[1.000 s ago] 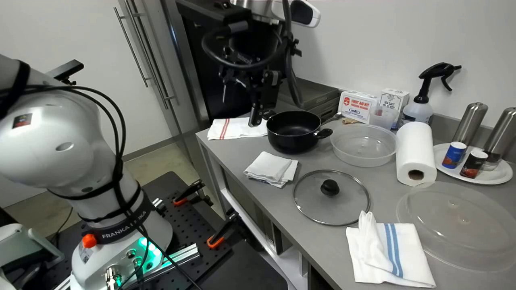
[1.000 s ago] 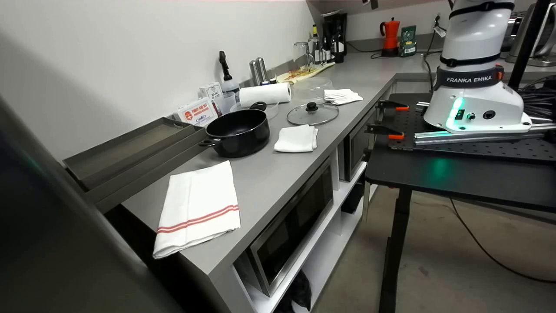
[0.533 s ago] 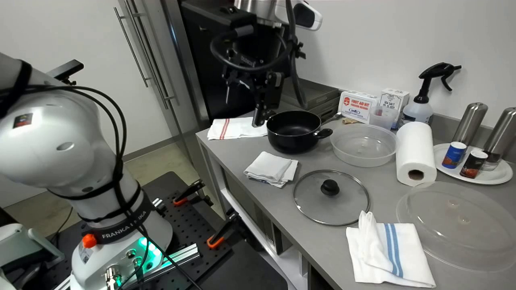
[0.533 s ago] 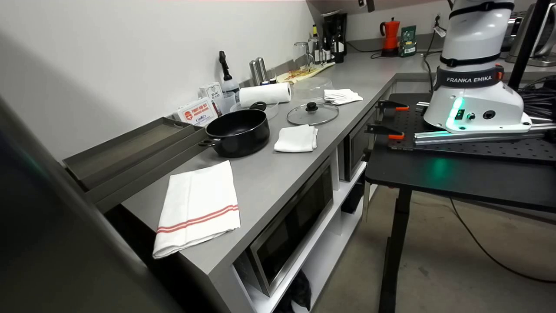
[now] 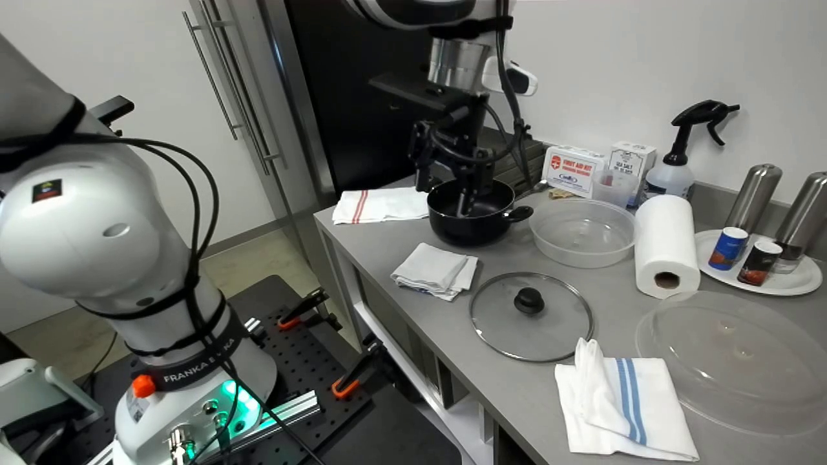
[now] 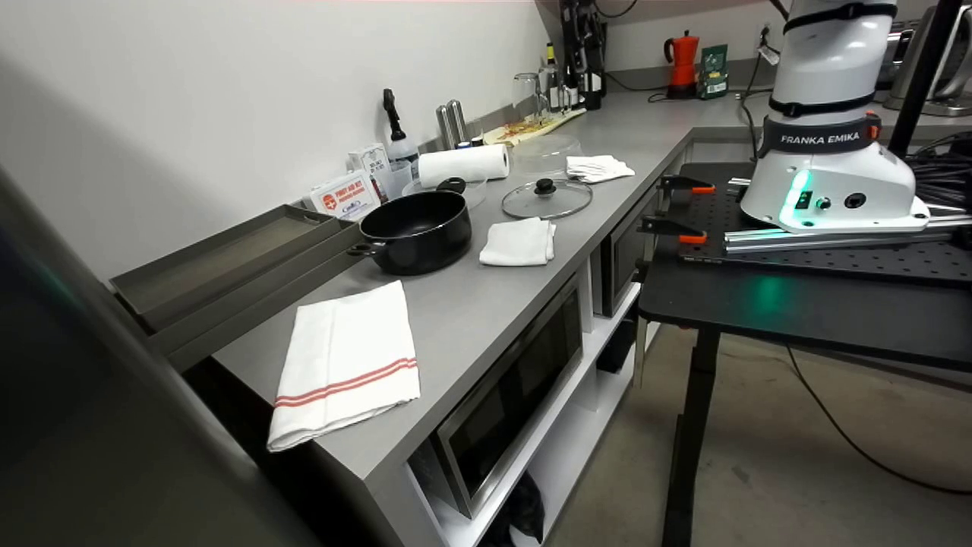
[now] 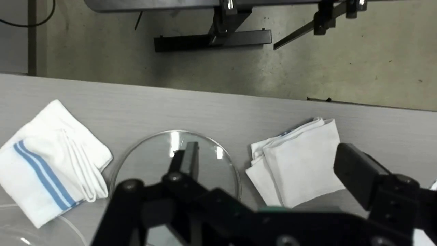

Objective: Pick up the lid and put it on the pot

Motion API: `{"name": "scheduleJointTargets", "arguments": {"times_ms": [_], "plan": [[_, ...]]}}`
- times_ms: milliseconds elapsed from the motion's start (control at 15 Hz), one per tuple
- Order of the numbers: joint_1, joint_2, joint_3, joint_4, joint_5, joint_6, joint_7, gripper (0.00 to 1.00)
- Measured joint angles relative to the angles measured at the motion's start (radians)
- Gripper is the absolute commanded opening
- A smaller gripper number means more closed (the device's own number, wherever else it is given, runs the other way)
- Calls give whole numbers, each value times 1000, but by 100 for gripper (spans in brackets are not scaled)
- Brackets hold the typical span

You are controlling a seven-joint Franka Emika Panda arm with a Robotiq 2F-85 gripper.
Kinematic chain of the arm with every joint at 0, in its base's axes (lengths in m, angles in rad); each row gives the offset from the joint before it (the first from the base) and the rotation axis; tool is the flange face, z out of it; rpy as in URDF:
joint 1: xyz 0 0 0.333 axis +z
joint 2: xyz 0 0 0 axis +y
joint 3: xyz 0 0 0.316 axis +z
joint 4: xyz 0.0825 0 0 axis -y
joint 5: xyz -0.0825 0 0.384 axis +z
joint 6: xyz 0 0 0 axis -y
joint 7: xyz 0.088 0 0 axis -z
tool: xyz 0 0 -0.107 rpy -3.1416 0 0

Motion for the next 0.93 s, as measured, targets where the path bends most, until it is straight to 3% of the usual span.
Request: {"name": "scheduleJointTargets", "arguments": {"times_ms": [400, 933], "plan": [[4, 260, 49, 76, 61, 234, 46, 100], [-25, 549, 75, 228, 93, 399, 159, 100]]}}
